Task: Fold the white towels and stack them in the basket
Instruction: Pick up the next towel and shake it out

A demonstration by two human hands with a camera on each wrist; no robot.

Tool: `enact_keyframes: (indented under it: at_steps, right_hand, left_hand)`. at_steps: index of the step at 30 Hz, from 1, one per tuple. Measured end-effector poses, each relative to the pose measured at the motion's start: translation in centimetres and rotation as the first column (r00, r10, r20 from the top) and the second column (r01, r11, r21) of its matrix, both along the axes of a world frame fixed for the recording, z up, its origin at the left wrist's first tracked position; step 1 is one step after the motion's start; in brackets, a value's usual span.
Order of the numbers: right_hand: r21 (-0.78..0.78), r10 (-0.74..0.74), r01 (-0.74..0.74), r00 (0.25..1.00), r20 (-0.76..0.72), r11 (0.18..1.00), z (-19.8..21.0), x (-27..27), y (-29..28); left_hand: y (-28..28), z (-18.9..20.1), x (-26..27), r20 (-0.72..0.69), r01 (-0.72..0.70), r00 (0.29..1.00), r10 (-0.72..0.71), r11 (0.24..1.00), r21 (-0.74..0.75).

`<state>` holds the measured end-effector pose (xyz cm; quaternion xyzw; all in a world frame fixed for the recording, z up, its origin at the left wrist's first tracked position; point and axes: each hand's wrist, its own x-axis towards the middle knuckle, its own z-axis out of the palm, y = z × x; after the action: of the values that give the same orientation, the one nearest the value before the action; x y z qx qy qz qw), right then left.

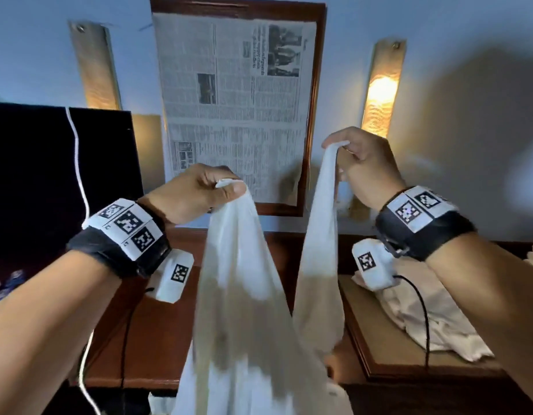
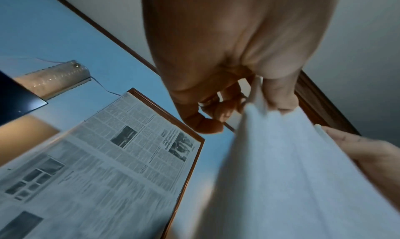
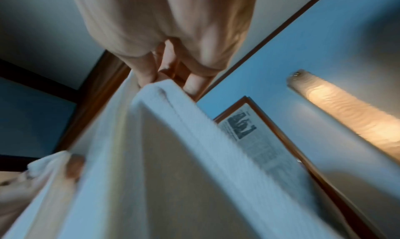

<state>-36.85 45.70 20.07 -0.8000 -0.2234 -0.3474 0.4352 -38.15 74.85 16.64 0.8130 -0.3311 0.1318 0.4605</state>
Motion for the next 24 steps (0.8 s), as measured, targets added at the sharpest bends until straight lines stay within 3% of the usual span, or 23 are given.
enact_keyframes:
  at_steps: [4, 8, 16, 24]
  right_hand:
    - [0.024, 0.180, -0.182, 0.981, 0.074, 0.983, 3.2, -2.1, 3.0]
    - [0.025, 0.322, -0.328, 0.938, 0.129, 0.944, 4.6, -3.2, 5.2]
    - [-0.072, 0.434, -0.429, 0.894, 0.113, 0.901, 7.9, -3.7, 5.4]
    - [0.025, 0.585, -0.588, 0.807, 0.078, 0.808, 7.6, -2.3, 5.3]
  left_hand:
    - [-0.8, 2.9, -0.3, 0.176, 0.022, 0.984, 0.015, 0.978, -0.207]
    - [-2.0, 5.7, -1.2, 0.198, 0.063, 0.980, 0.007, 0.936, -0.347]
    - [-3.3, 7.9, -0.6, 0.203, 0.224, 0.969, -0.139, 0.842, -0.491]
    - [-5.3, 8.4, 0.3, 0.230, 0.344, 0.938, -0.260, 0.778, -0.525]
